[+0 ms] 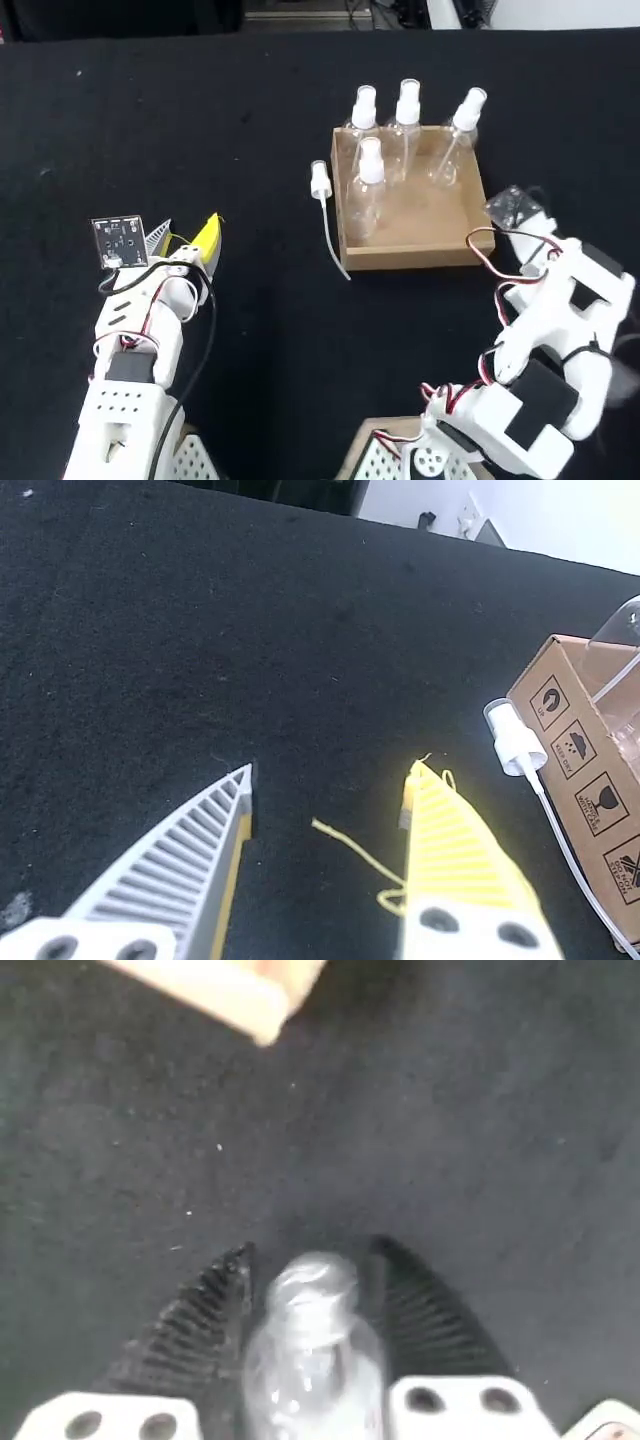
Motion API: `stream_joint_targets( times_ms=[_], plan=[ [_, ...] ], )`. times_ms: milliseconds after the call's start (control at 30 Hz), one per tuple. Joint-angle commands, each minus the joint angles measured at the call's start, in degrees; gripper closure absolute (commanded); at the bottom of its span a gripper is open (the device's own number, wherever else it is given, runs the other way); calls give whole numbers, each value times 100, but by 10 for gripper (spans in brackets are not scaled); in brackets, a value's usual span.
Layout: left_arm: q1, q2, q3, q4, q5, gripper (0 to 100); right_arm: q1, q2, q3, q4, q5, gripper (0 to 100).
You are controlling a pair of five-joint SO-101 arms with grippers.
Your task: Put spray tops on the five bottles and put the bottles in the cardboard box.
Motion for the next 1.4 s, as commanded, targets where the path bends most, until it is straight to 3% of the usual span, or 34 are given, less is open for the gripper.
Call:
stream_joint_targets(
  times_ms=[0,100,267,367,467,533,633,767,1100,1367],
  plan=[
    [22,-79,22,-149,53,766,167,-66,-145,-79,-1081,787],
    [22,-79,22,-149,53,766,167,-48,-470,396,-1741,786],
    [22,-79,22,-149,53,766,273,-57,-1376,1398,-1556,785],
    [22,-79,22,-149,53,766,571,-48,-1974,2040,-378,731],
    [31,-79,22,-149,-193,766,967,-66,-2316,3007,1336,679],
    [75,-79,31,-149,-404,766,1327,-66,-2440,3455,2576,695],
    [75,-79,31,-149,-475,766,1916,-31,-2466,3499,4167,721],
    [75,-79,31,-149,-466,766,2356,-13,-2246,3420,5363,720],
    [84,-79,40,-149,-466,766,2646,-57,-725,1503,5934,720],
    [84,-79,40,-149,-466,766,2655,-22,-215,958,5934,723]
  ],
)
